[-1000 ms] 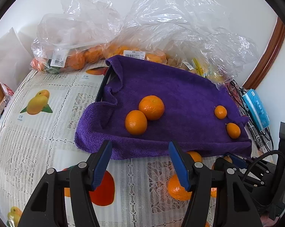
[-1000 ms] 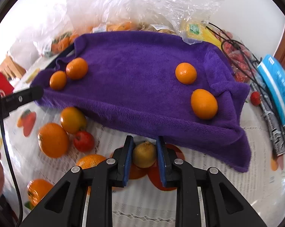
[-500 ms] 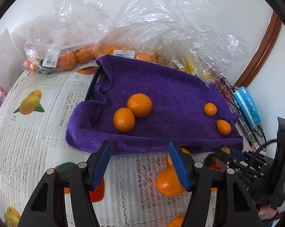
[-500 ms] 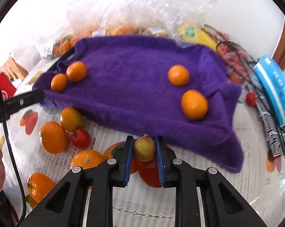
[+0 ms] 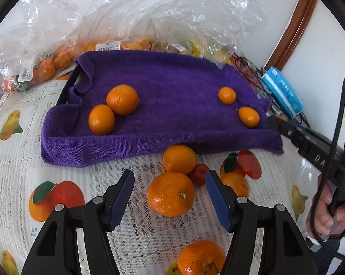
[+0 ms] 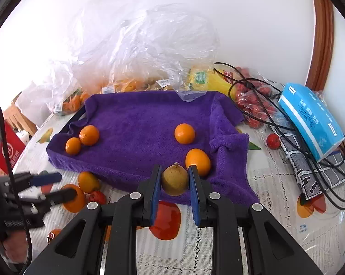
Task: Organize fruits
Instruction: 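Close the right tool on the yellow-green fruit while the left tool grasps a large orange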
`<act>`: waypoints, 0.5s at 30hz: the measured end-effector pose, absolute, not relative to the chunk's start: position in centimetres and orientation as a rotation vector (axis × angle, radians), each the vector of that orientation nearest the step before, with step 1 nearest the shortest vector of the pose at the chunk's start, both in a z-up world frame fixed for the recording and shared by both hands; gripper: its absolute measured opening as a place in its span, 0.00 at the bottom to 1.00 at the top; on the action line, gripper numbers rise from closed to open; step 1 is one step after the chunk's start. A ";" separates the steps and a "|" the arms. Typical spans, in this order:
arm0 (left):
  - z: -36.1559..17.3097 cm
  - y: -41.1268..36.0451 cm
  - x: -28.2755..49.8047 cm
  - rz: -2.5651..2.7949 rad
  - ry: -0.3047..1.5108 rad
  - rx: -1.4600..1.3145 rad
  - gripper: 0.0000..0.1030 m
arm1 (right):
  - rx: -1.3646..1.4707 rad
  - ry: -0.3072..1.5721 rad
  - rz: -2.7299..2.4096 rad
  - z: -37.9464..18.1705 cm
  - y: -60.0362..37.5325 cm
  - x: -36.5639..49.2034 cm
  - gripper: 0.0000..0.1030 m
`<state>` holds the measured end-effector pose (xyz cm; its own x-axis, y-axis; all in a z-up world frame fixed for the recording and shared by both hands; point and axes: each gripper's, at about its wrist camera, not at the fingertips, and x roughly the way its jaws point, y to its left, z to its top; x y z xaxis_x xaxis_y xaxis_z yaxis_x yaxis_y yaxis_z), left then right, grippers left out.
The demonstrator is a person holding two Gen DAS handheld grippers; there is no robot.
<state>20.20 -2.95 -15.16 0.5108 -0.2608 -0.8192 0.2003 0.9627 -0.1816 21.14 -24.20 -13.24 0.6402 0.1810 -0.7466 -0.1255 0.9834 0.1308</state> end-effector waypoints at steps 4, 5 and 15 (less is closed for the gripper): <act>-15.9 -3.8 20.2 -0.267 1.024 -0.012 0.61 | 0.088 0.859 0.170 -13.4 -24.5 21.2 0.23; -16.0 -3.9 20.3 -0.266 1.032 -0.005 0.59 | 0.089 0.858 0.169 -13.4 -24.5 21.2 0.23; -16.7 -4.6 19.8 -0.265 1.060 0.062 0.41 | 0.099 0.863 0.156 -13.7 -24.6 21.5 0.23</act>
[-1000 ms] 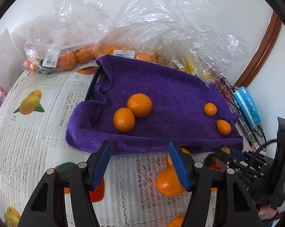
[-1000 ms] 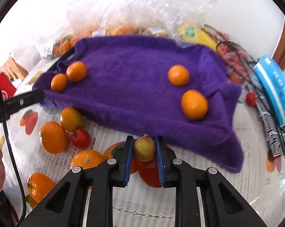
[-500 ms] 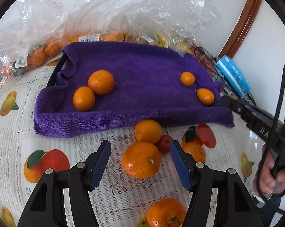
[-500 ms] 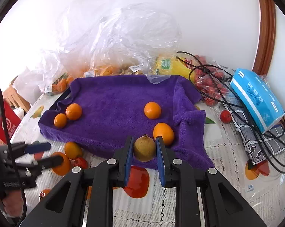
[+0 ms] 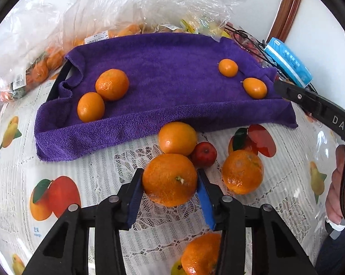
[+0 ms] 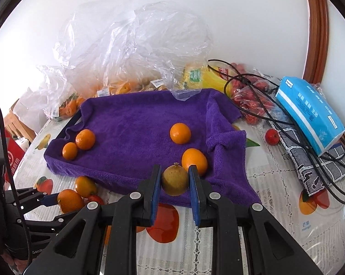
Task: Organize fruits
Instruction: 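Close the right tool on the yellow-green fruit while the left tool grasps a large orange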
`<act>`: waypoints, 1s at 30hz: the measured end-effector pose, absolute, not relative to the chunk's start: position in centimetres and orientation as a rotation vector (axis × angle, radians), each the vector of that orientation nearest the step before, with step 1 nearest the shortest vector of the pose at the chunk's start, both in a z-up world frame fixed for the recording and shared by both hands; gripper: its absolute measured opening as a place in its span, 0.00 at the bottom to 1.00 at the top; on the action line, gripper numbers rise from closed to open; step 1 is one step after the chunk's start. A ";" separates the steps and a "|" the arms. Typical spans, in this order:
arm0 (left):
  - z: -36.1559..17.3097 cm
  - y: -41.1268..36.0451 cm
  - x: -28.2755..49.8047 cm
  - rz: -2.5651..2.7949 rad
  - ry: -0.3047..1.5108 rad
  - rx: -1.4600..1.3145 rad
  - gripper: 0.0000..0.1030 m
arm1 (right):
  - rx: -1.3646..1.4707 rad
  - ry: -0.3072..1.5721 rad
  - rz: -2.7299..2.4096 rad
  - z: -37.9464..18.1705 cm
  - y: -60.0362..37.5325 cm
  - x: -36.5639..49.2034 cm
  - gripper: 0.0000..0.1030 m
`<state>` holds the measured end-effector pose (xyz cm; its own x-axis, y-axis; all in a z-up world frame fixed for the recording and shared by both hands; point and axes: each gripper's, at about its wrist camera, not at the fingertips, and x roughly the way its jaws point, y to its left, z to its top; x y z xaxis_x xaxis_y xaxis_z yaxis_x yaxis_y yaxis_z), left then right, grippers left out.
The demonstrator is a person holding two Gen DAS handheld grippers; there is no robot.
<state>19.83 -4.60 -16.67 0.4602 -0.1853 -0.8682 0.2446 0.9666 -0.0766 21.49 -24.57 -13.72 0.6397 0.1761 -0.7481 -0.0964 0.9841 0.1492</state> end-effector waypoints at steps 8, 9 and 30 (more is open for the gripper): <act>-15.8 -3.4 19.8 -0.283 1.048 0.005 0.41 | 0.110 0.846 0.161 -13.5 -24.7 21.4 0.23; -15.6 -3.3 19.8 -0.284 1.043 -0.002 0.41 | 0.112 0.842 0.161 -13.4 -24.8 21.3 0.23; -15.4 -3.5 19.7 -0.282 1.033 0.021 0.41 | 0.120 0.841 0.160 -13.4 -24.7 21.4 0.23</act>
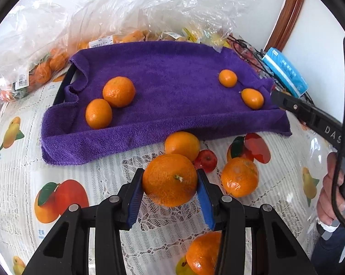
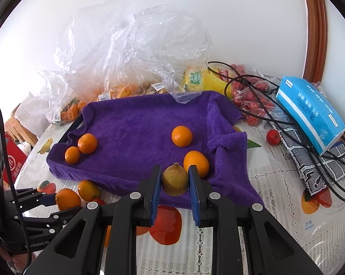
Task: Organize fruits
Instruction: 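Close the right tool on the yellow-green fruit while the left tool grasps a large orange, then lift both held fruits and carry them over onto the purple towel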
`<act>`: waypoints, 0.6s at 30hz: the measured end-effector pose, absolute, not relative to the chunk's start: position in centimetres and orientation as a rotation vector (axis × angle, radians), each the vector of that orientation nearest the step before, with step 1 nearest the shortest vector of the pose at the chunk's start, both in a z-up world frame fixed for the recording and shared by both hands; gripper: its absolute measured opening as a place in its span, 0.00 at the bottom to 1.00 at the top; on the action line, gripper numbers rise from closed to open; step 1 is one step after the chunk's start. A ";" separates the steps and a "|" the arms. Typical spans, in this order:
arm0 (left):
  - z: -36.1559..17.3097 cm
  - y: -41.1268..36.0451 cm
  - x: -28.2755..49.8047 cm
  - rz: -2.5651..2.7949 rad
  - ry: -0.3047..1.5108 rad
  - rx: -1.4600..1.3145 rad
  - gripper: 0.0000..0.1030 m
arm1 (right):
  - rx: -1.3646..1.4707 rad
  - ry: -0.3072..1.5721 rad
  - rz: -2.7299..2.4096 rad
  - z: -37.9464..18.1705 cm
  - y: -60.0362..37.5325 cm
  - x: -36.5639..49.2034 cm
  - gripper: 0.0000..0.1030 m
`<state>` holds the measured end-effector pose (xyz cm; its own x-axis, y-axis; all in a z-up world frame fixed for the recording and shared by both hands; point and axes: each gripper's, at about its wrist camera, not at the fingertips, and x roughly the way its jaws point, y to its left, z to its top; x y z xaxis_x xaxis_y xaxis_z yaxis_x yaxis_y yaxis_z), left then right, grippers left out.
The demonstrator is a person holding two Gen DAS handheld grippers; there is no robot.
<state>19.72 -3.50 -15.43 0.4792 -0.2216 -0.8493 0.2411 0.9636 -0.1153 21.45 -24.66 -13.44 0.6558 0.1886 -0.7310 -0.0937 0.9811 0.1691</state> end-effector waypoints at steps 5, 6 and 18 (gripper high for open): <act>-14.3 -2.6 19.7 -0.290 1.018 -0.032 0.41 | 0.116 0.832 0.167 -13.1 -24.4 21.2 0.23; -14.0 -2.5 19.8 -0.287 1.011 -0.037 0.41 | 0.117 0.833 0.169 -13.0 -24.4 21.2 0.23; -11.2 -1.1 21.0 -0.208 0.950 -0.079 0.41 | 0.104 0.833 0.214 -11.3 -22.7 21.7 0.23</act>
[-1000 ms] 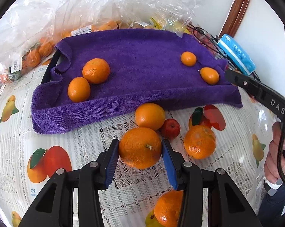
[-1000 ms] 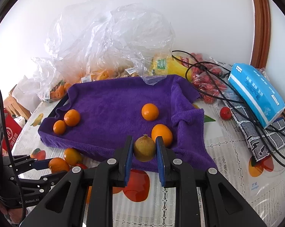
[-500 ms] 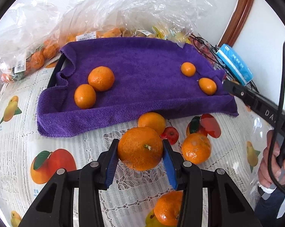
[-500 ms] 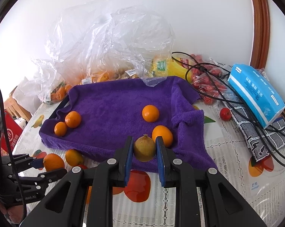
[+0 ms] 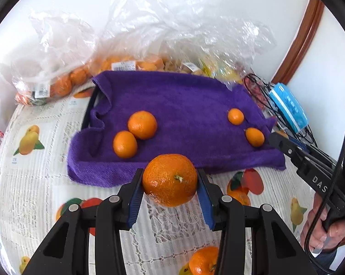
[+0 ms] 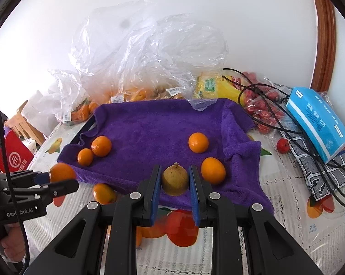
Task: Organize fruits
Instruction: 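Lift both held fruits and carry them over onto the purple towel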
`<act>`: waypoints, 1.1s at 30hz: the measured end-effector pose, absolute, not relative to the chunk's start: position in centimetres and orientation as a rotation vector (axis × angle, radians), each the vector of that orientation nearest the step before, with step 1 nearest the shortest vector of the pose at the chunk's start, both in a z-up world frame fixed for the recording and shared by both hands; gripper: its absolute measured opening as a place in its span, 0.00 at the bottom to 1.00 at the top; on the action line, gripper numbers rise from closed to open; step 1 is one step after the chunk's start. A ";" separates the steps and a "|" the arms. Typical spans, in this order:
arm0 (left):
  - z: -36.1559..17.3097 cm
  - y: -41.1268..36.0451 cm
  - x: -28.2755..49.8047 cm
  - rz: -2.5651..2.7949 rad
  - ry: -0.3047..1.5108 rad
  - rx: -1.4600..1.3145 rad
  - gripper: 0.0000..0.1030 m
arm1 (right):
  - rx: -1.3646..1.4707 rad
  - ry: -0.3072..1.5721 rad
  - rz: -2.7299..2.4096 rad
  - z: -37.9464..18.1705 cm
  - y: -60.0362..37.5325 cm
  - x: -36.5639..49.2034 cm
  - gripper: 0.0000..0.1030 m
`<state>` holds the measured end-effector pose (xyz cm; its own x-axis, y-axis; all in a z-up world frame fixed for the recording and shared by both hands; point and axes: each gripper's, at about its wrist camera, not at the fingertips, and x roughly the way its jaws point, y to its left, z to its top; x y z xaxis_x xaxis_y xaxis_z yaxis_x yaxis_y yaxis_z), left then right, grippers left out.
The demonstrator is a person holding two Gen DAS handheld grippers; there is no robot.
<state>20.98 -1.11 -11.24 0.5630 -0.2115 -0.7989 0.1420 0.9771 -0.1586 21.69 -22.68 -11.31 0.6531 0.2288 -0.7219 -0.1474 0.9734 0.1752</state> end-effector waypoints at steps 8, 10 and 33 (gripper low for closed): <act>-10.0 -0.4 22.8 -0.203 0.923 -0.140 0.41 | 0.062 0.785 0.206 -8.7 -22.0 23.2 0.23; -10.0 -0.5 23.4 -0.206 0.918 -0.154 0.41 | 0.060 0.771 0.203 -8.6 -21.9 23.4 0.23; -13.1 -1.3 26.3 -0.165 0.905 -0.191 0.41 | 0.078 0.864 0.199 -15.0 -21.8 25.3 0.23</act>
